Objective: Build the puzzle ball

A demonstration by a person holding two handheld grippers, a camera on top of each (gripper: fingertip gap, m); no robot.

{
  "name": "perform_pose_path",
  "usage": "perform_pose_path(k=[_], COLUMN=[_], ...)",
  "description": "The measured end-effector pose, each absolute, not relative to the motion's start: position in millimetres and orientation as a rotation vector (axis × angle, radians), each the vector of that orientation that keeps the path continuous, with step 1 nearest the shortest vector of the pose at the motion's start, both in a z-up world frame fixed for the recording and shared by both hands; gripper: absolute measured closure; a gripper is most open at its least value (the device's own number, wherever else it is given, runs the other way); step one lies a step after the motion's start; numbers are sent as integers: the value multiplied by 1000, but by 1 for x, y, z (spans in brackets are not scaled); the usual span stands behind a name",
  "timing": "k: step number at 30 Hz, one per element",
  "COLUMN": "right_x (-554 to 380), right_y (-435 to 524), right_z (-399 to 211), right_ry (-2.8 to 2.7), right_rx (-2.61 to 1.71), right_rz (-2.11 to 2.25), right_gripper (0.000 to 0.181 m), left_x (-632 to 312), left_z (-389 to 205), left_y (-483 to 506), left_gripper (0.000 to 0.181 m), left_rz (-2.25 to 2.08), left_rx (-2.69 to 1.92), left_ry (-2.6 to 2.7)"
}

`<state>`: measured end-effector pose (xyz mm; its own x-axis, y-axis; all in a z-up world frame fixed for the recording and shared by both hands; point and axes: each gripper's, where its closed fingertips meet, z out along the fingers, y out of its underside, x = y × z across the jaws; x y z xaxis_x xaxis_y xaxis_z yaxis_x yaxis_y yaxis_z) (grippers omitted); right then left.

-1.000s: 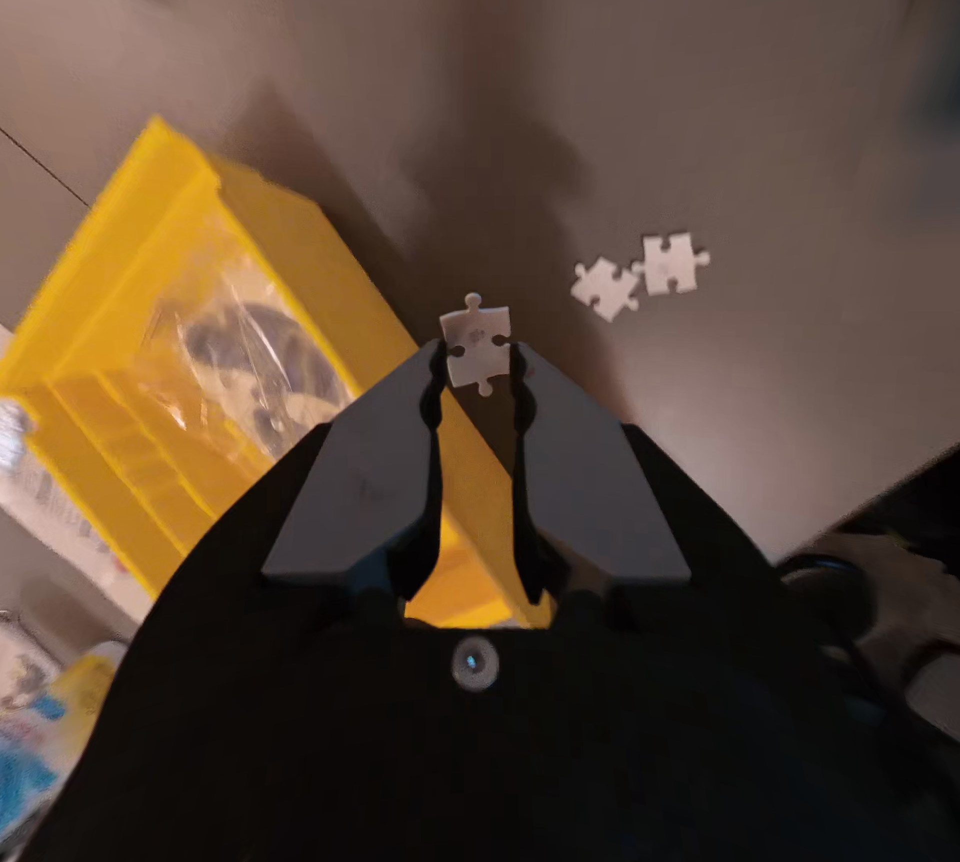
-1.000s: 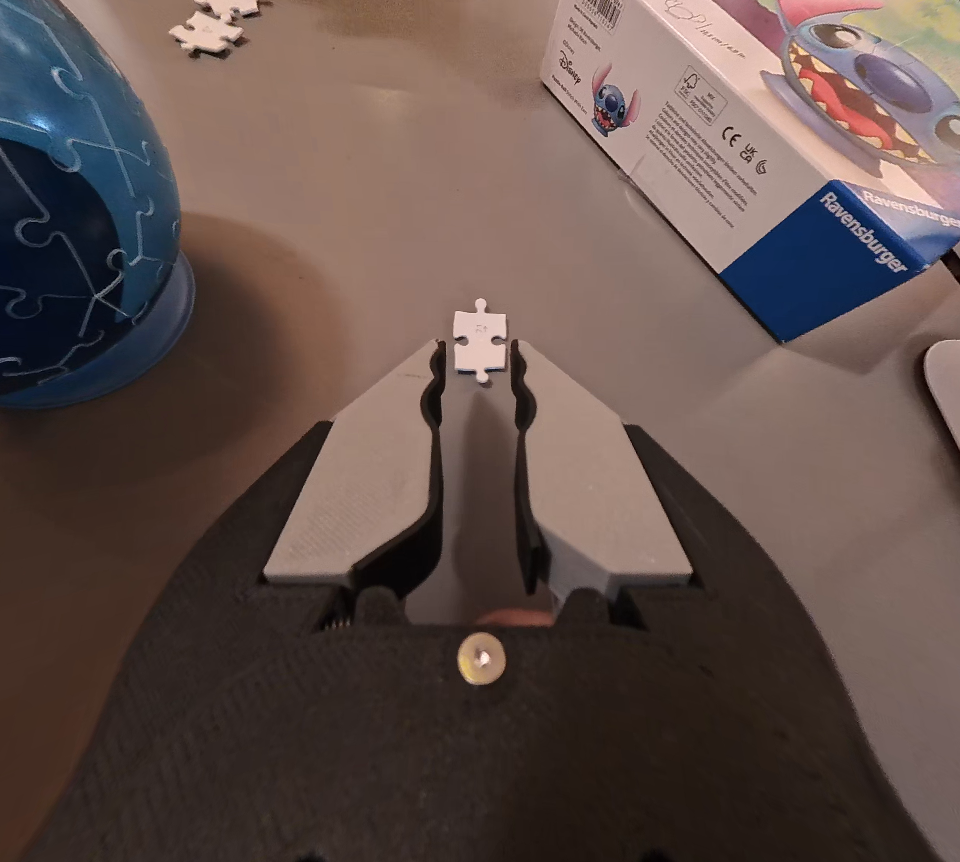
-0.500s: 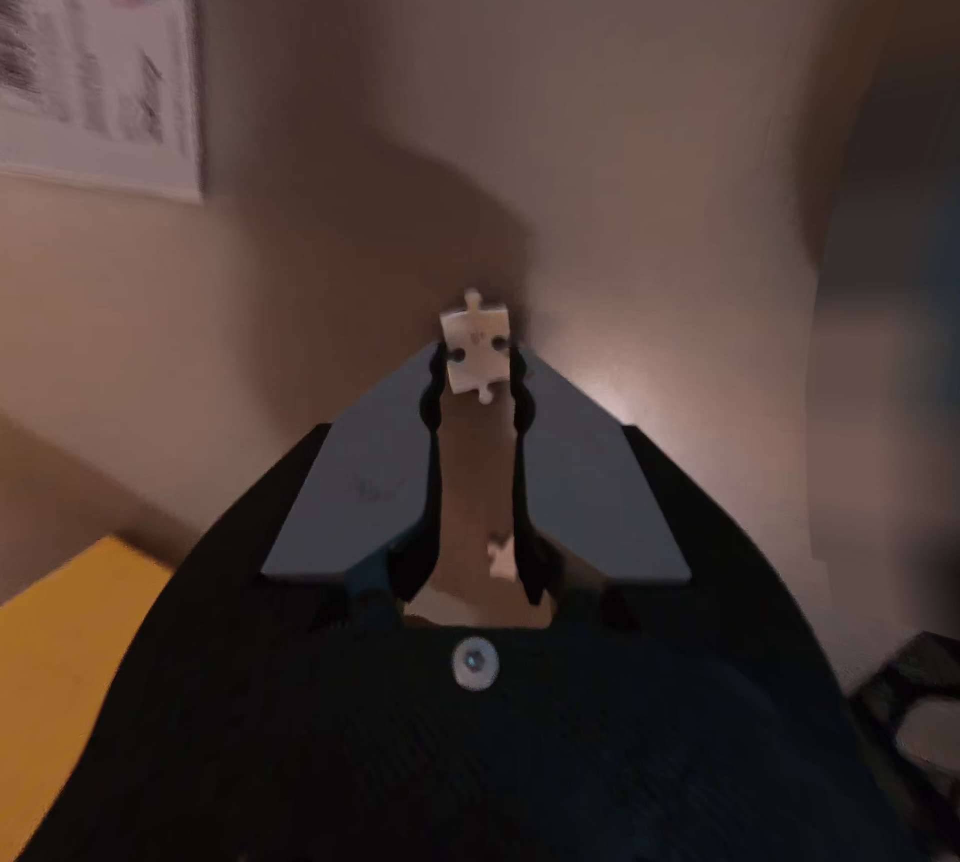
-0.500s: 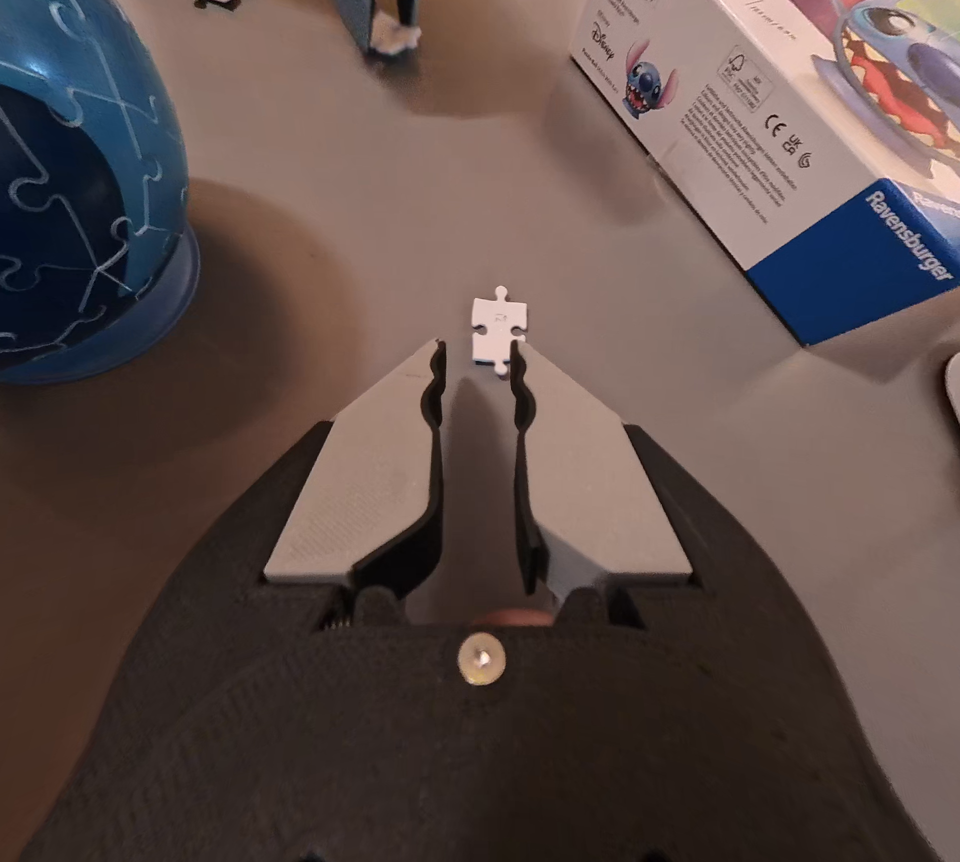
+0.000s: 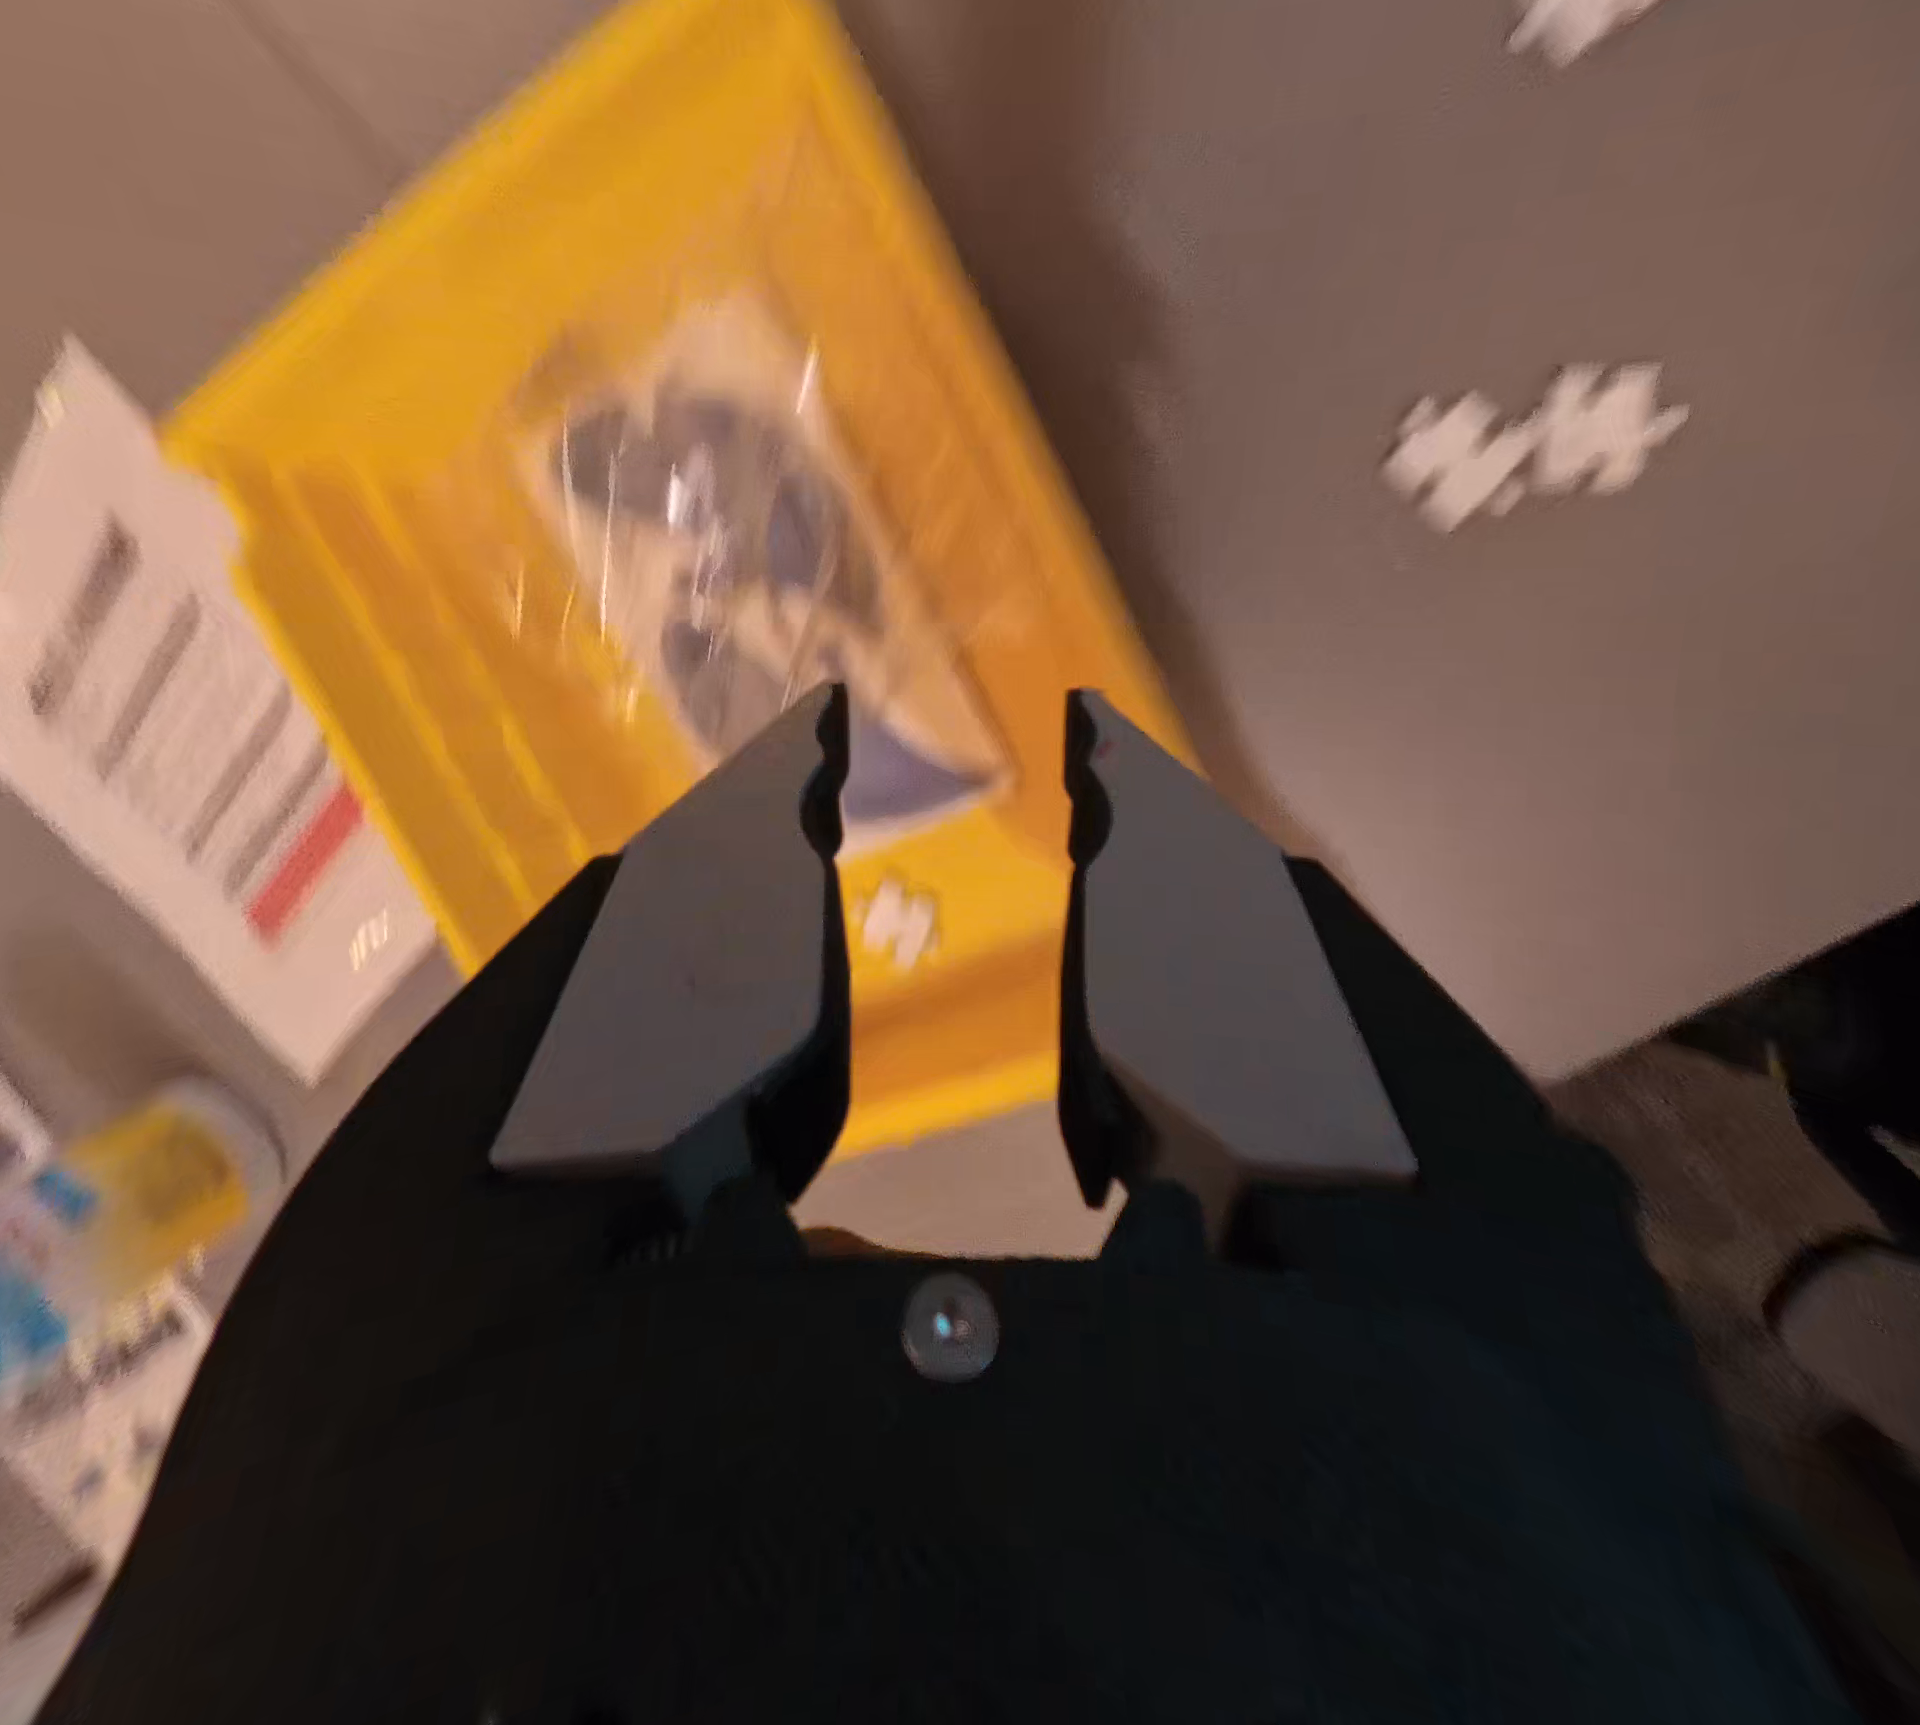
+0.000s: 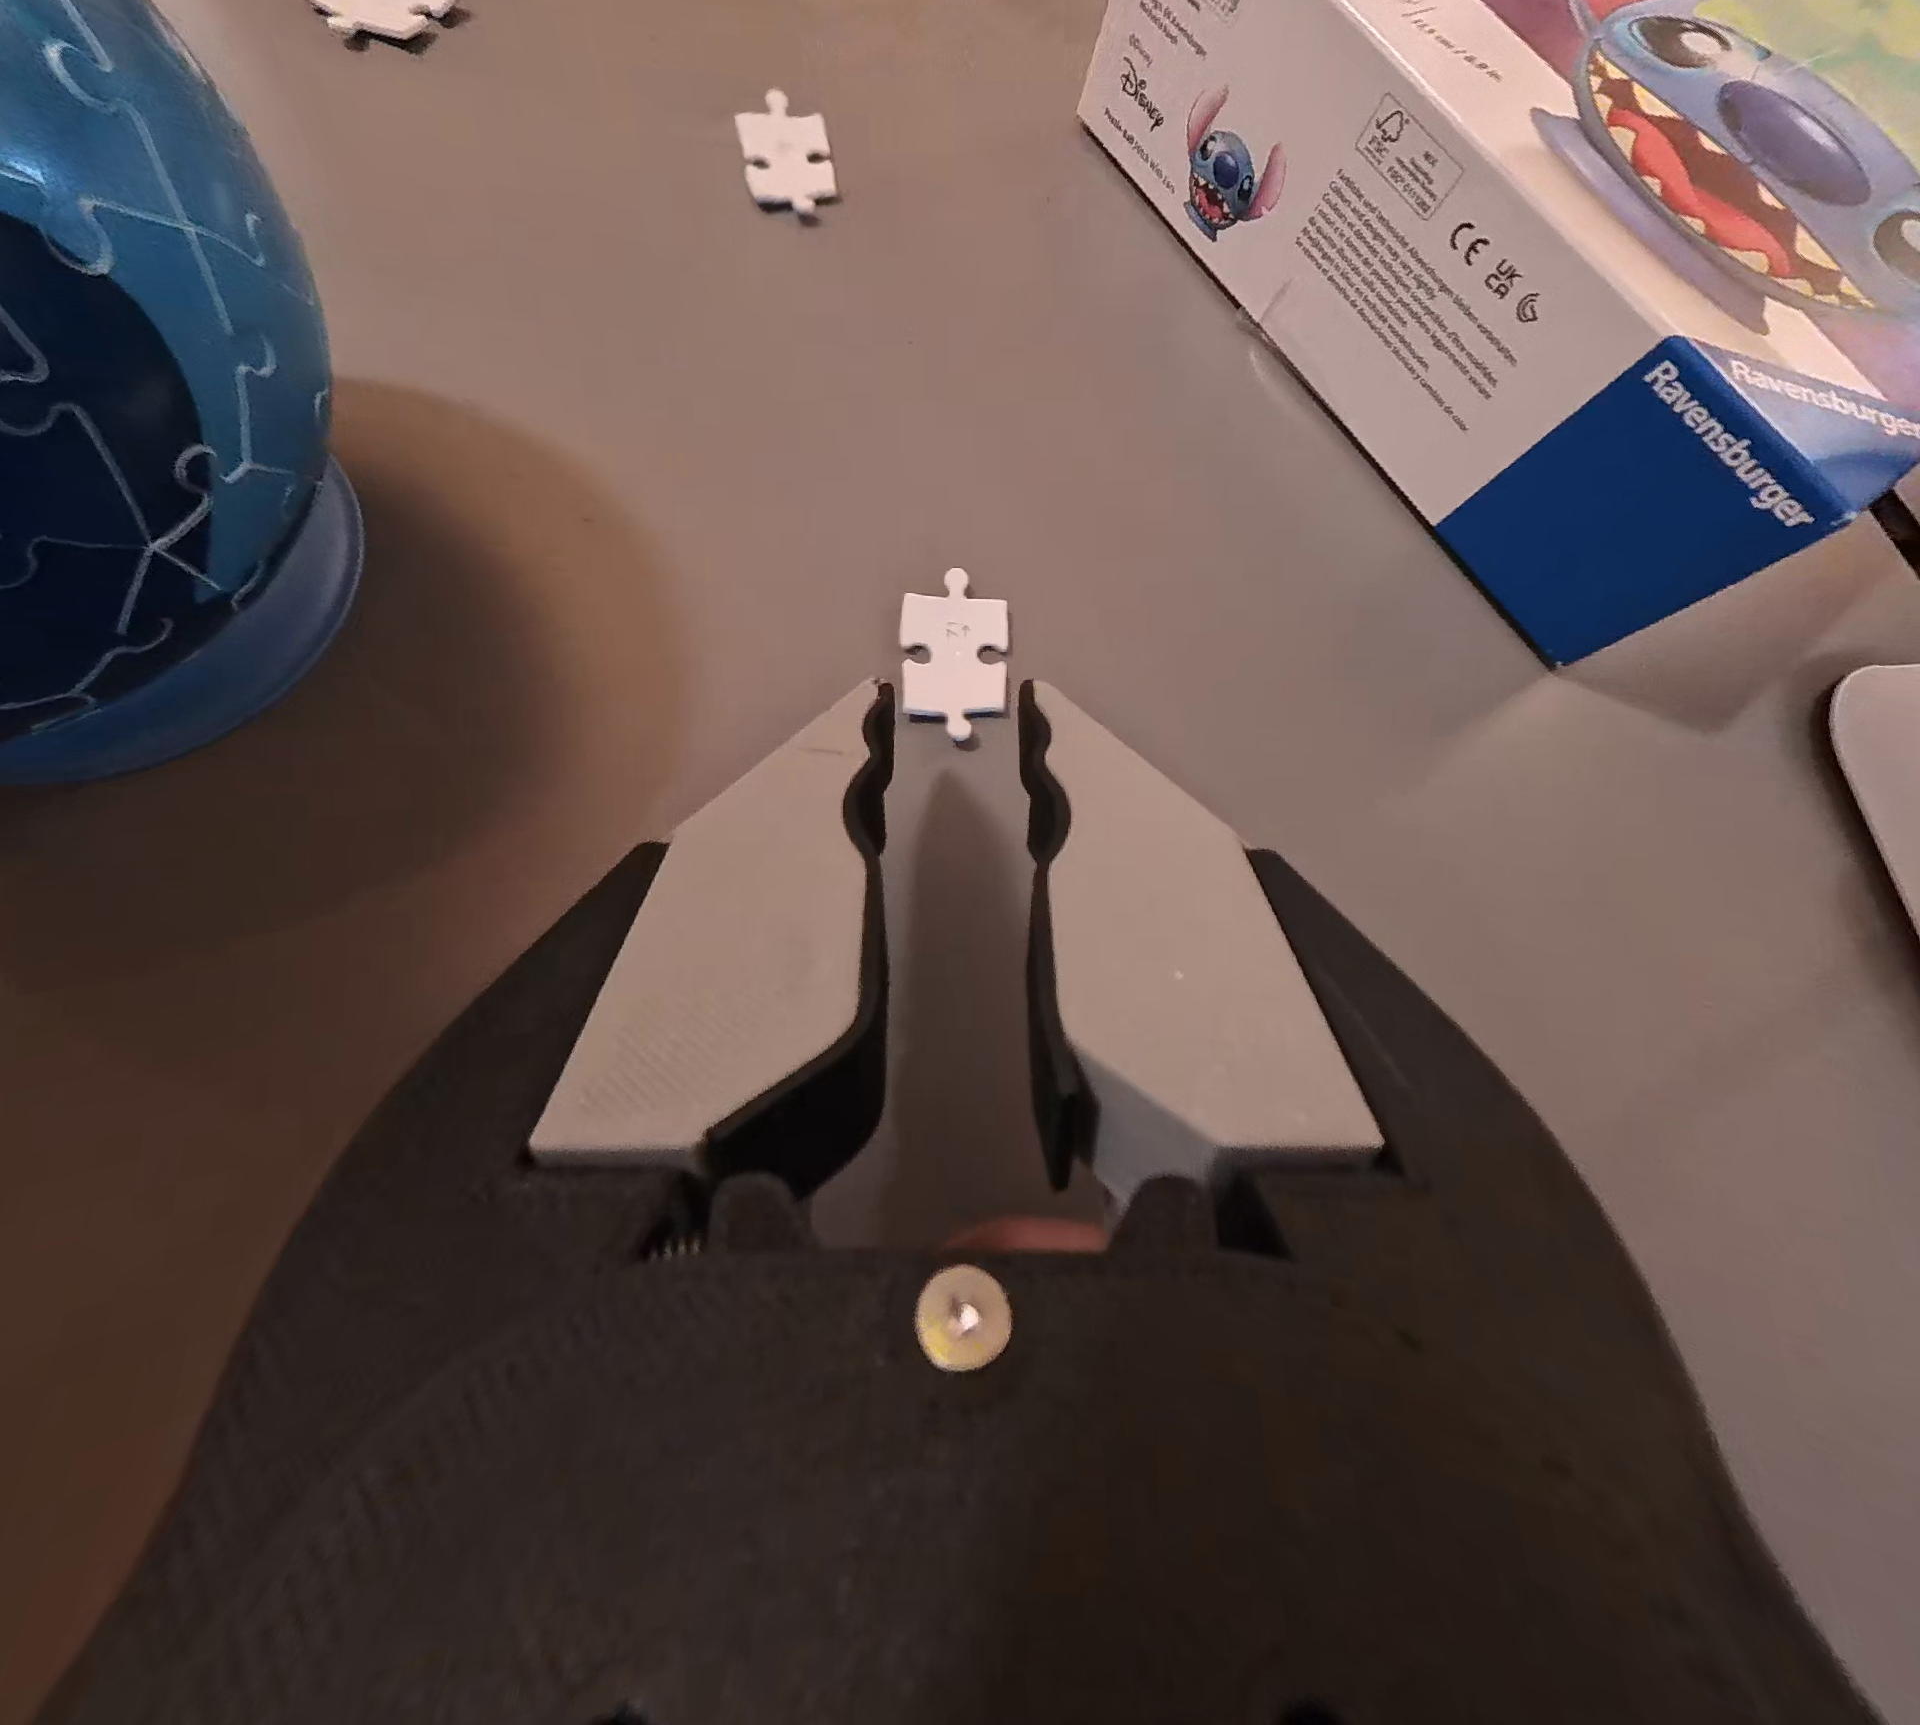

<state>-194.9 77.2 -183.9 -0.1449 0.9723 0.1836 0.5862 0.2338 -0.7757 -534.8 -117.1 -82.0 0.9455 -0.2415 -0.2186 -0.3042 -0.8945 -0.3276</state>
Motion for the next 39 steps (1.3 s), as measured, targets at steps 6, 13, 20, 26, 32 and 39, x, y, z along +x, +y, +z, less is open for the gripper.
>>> perform_pose_path(k=[6, 13, 20, 26, 32, 39], right_x=[-199, -201, -199, -198, -197, -197], right_y=[72, 75, 79, 77, 75, 75], right_z=[-193, -189, -185, -187, -185, -183], right_ry=[-1860, -1815, -1799, -1821, -1827, -1825], right_rx=[-1431, -1456, -1459, -1448, -1430, -1424], right_rz=[702, 735, 738, 727, 710, 707], right_gripper=[161, 161, 162, 161, 162, 162], left_x=[-632, -663, -666, -666, -679, -685], left_z=[-140, -190, -207, -207, -189, -198], left_y=[-193, -180, -176, -177, -176, -182], left_gripper=[136, 140, 154, 178, 181, 181], left_rz=[274, 210, 260, 396, 558, 534], left_rx=[-2947, -2899, -2962, -3000, -2961, -2950], left_ry=[-9, -225, -213, -94, -94, -146])
